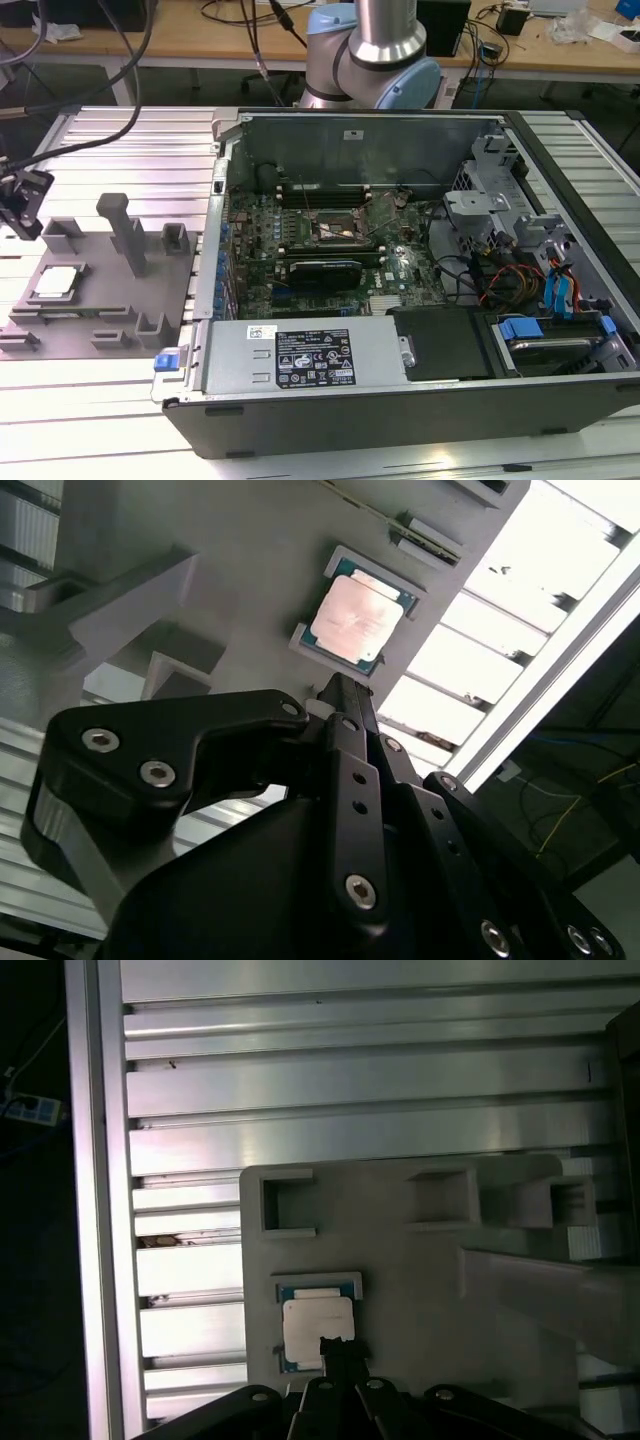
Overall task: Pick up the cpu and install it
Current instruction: 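Pick up the cpu and move it towards the insertion slot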
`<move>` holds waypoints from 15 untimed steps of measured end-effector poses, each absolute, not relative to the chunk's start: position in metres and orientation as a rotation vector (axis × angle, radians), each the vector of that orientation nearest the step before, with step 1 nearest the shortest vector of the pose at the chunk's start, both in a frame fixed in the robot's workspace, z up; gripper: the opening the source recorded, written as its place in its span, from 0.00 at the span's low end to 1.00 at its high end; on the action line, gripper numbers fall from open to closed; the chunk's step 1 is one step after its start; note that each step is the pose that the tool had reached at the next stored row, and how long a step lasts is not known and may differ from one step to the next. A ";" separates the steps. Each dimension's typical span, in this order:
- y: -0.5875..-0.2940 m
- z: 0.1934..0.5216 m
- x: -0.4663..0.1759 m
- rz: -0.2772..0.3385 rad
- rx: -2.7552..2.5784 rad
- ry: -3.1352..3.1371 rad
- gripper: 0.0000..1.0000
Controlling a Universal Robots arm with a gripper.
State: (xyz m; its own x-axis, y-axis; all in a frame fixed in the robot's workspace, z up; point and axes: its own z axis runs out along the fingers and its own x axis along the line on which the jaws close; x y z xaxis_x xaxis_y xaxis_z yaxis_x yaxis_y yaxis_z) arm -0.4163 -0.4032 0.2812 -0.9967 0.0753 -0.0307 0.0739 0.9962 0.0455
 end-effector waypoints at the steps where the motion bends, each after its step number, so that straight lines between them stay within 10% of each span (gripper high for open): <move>1: -0.403 0.281 -0.417 0.069 0.116 3.106 0.11; 15: -0.404 0.263 -0.424 0.069 0.116 3.106 0.11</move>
State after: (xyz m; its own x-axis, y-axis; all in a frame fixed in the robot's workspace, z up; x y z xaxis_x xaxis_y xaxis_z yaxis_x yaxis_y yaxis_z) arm -0.4239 -0.4039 0.2634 -0.9967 0.0755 -0.0307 0.0740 0.9962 0.0456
